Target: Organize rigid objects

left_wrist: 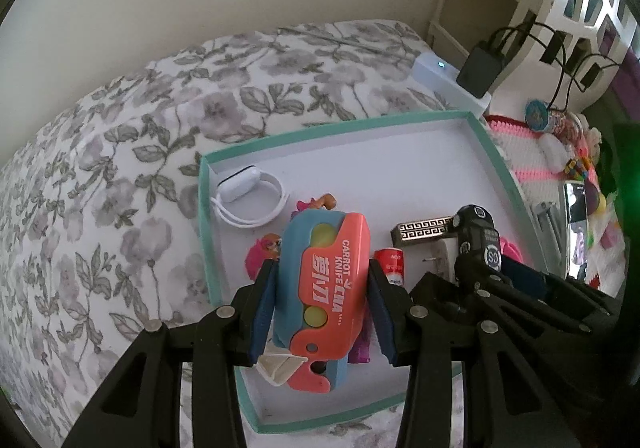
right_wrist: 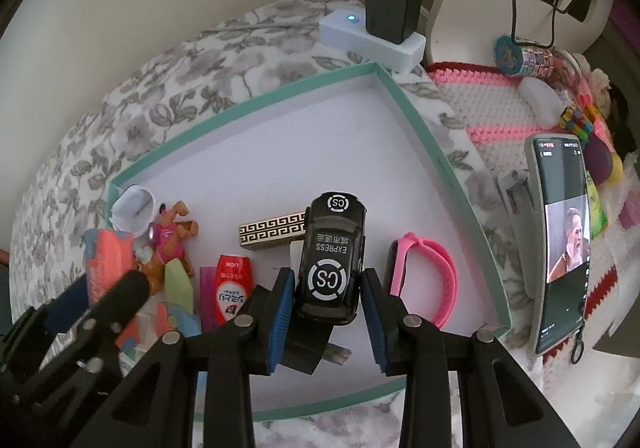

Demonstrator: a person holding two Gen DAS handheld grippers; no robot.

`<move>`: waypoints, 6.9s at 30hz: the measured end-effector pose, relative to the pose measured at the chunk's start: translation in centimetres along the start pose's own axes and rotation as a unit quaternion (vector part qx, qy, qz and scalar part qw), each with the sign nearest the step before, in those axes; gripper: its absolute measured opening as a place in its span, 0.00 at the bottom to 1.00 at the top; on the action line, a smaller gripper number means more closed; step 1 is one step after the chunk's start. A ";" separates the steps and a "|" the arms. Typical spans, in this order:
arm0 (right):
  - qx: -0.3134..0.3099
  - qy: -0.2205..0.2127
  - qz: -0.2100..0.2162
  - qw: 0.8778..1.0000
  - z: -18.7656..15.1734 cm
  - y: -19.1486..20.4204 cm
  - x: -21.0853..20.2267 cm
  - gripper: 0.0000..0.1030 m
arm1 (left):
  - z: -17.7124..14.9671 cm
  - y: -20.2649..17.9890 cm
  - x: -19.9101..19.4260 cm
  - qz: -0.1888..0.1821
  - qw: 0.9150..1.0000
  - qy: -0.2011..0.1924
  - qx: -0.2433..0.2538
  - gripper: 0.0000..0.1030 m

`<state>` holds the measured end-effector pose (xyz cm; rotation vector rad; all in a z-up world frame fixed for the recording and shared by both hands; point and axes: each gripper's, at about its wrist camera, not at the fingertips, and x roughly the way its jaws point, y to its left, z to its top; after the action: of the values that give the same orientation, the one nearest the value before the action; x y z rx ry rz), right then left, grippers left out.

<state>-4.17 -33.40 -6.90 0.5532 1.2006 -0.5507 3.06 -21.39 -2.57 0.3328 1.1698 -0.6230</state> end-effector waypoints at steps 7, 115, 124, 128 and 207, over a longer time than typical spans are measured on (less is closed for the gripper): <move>-0.001 0.002 0.001 1.000 0.1 0.0 0.0 0.36 | 0.1 0.2 -0.2 -0.001 1.000 -0.001 -0.005 0.44; -0.131 -0.094 -0.013 0.987 -10.9 6.4 -7.7 1.00 | -12.7 14.8 -8.9 0.161 0.976 -0.032 -0.146 0.98; -0.135 -0.099 -0.014 0.986 -11.0 6.6 -8.1 1.00 | -12.7 14.7 -9.2 0.157 0.976 -0.039 -0.145 0.98; -0.135 -0.096 -0.014 0.986 -10.9 6.5 -7.9 1.00 | -12.8 14.7 -9.1 0.155 0.976 -0.037 -0.145 0.98; -0.137 -0.069 -0.022 0.988 -11.2 6.7 -6.5 1.00 | -12.9 15.0 -9.0 0.155 0.977 -0.032 -0.142 0.98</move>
<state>-9.31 -20.35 -2.97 0.2515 1.1350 -0.4443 0.33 -0.01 -0.04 0.2423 1.0997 -0.1892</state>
